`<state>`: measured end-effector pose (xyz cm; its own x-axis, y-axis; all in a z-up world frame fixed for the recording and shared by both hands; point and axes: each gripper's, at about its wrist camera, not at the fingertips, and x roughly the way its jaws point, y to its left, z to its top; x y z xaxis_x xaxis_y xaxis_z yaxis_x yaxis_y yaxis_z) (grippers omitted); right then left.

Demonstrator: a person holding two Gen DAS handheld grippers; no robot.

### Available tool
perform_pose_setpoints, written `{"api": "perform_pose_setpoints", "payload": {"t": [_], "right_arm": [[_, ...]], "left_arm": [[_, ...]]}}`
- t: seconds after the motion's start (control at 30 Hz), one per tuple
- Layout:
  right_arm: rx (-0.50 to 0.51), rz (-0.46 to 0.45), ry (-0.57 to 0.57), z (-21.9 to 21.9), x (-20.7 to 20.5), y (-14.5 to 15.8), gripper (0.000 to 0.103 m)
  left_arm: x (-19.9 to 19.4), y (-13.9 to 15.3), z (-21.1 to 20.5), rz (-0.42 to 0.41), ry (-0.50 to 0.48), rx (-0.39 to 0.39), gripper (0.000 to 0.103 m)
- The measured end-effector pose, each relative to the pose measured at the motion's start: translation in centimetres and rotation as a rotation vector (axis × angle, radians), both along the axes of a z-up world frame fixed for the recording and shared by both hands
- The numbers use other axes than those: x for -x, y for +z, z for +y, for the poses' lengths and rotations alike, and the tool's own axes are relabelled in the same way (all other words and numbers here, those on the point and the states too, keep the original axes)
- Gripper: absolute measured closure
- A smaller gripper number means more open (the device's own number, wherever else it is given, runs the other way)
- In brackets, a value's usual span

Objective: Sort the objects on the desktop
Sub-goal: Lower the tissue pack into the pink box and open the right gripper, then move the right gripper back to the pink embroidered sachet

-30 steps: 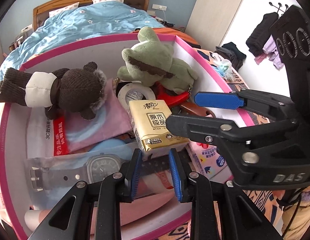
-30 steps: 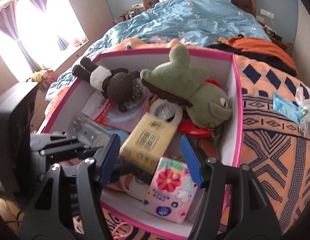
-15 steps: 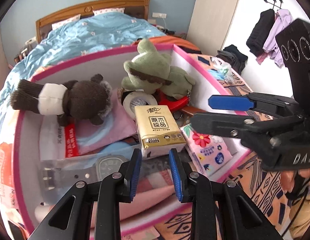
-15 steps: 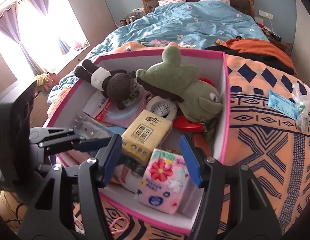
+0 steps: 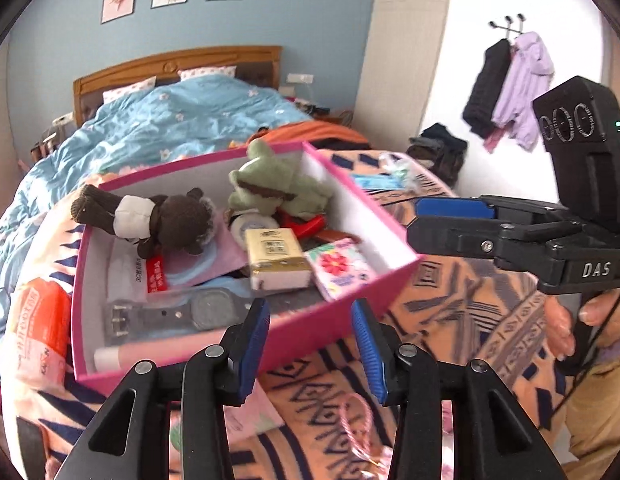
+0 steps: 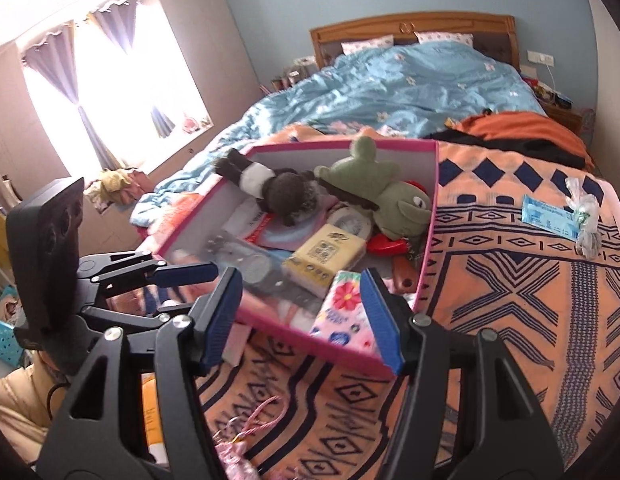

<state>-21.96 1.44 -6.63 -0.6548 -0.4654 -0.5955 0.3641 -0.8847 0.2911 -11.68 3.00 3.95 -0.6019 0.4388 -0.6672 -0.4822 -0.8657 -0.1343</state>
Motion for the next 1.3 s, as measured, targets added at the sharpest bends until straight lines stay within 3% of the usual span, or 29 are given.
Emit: {"api": "perform_pose_setpoints", "payload": {"t": [0.2,0.43,0.8,1.3], "right_arm": [[0.002,0.037,0.056,-0.7,-4.2,0.3,0.040],[-0.025,0.029,0.089,-1.4,-8.4,-1.9,0.039],[0.009,-0.111,0.055,-0.8,-13.2,-7.7,0.036],[0.083,-0.207,-0.017,-0.1,-17.1,-10.7,0.030]], "left_arm": [[-3.7,-0.4,0.1,0.004,-0.038,-0.008,0.059],[-6.0,-3.1,-0.1,-0.076,-0.032,-0.018,0.059],[-7.7,-6.6,-0.1,-0.155,-0.001,0.002,0.059],[-7.4,-9.3,1.0,-0.239,-0.006,0.046,0.059]]}}
